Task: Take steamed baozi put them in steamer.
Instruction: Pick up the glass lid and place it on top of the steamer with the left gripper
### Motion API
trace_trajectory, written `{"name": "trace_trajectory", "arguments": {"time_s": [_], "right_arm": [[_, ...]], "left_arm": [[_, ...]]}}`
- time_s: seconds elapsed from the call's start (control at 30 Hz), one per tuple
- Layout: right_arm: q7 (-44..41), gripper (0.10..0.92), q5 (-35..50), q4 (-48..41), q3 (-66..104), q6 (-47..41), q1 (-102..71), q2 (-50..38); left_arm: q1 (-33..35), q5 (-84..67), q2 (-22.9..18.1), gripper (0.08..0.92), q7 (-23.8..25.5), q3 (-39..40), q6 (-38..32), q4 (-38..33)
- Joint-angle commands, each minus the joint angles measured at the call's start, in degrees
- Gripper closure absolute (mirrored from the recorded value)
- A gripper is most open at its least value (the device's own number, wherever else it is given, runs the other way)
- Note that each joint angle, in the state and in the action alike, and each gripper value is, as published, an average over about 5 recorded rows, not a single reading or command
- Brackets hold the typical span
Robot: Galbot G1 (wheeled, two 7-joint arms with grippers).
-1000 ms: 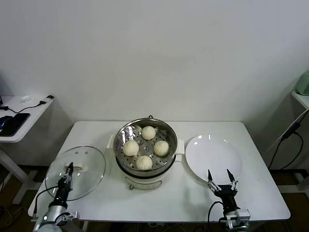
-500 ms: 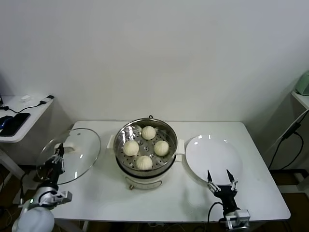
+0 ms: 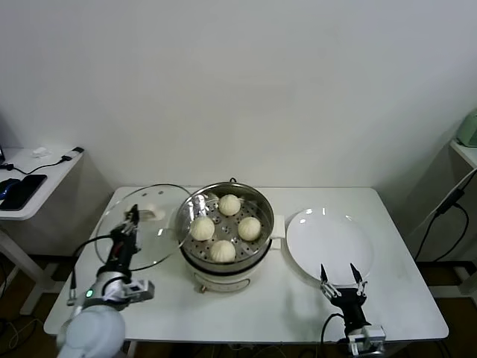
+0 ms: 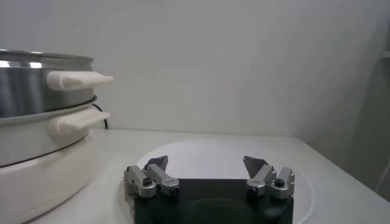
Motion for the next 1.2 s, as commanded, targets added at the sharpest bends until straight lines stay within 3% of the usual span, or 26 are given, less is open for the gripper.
{"name": "trace_trajectory", "arguments": {"time_s": [0.03,0.4,0.77,1.2], "right_arm": [[-0.17,0.203,-0.27,-0.75,0.18,0.35,-0.26,-0.58],[-0.04,0.203,0.00,-1.56,0.69,0.80,-0.35,-0.88],[0.72,0.203,-1.09,-2.56,0.73,1.91,-0.34,-0.14],[1.62,0.202,-2.05,-2.87,0.78,2.63,-0.25,0.59]], "left_arm": [[-10.49,15.16,-8.17,0.877,9.17,19.78,10.81,-2.32],[-17.87,18.89,-12.99,0.877,12.53,27.87,16.94,1.83],[-17.12,25.73,-18.52,0.877,12.44,30.89,17.77,5.21],[-17.51,28.43,-20.39,0.877,9.89,30.46,17.43,10.71]]}}
